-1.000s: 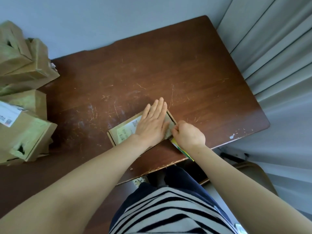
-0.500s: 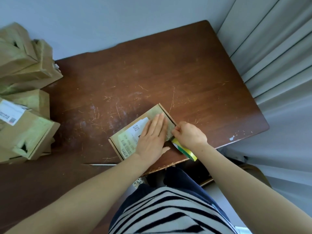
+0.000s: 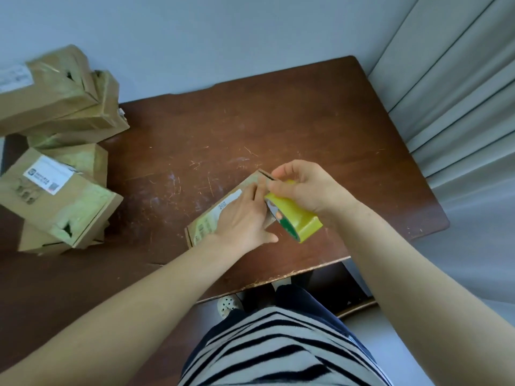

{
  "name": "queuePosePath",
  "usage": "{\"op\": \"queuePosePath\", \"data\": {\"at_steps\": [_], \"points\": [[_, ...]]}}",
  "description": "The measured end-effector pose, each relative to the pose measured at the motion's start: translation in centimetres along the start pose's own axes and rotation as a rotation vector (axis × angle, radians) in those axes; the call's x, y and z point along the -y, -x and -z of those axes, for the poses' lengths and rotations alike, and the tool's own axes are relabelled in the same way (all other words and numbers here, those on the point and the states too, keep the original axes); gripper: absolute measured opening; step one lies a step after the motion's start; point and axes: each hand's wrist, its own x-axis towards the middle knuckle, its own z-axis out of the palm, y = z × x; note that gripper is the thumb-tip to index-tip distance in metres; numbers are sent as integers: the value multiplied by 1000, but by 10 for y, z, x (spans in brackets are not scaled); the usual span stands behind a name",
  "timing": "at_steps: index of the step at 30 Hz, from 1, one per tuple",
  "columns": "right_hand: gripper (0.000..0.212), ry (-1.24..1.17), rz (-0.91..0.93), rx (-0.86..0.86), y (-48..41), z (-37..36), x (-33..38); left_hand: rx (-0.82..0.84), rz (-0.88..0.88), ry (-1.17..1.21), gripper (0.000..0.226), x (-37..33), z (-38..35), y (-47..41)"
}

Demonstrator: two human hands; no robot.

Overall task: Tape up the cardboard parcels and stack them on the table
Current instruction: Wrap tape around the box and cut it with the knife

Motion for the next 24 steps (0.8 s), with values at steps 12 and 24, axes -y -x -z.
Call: {"op": "queuePosePath", "data": {"at_steps": [12,24], "points": [[24,-30,46,-103,21,0,-34,176,-74,199,47,26,23,-25],[28,-189,143,-45,-30,0,6,335,57,890,45,68,32,-46]]}}
